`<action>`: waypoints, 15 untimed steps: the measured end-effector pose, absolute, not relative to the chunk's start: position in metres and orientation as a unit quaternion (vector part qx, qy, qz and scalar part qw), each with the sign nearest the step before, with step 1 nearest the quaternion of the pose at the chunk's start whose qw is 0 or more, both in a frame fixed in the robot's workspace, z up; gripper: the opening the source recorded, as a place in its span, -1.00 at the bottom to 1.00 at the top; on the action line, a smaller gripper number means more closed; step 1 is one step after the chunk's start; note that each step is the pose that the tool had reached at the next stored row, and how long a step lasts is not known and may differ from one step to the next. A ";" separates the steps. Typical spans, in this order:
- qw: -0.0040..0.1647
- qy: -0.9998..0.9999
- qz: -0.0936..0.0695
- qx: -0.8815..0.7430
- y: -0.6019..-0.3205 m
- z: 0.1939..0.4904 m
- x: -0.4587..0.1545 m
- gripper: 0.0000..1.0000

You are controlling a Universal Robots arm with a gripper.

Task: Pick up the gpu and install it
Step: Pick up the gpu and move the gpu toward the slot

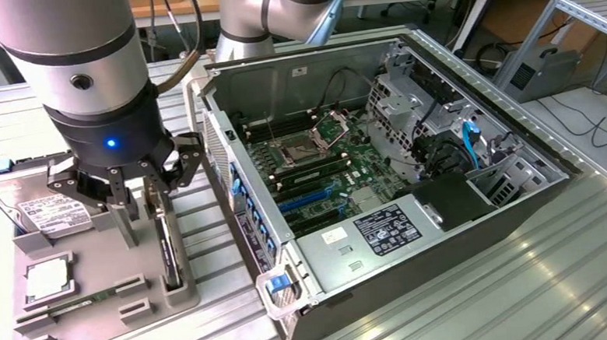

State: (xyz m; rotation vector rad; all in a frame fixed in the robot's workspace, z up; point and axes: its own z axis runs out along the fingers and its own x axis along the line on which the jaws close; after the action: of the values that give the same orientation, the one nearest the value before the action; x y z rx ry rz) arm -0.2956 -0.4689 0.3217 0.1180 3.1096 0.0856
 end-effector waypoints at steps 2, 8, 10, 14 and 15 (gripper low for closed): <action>0.014 0.999 0.028 0.038 -0.469 0.318 -0.296 -0.15; 0.014 0.999 0.028 0.038 -0.469 0.309 -0.296 -0.15; 0.014 0.999 0.028 0.038 -0.469 0.307 -0.296 -0.15; 0.014 0.999 0.027 0.038 -0.469 0.306 -0.296 -0.15; 0.014 0.999 0.027 0.038 -0.469 0.306 -0.296 -0.15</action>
State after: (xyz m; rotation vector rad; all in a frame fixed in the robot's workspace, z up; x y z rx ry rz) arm -0.2956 -0.4688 0.3057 0.1180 3.1096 0.0855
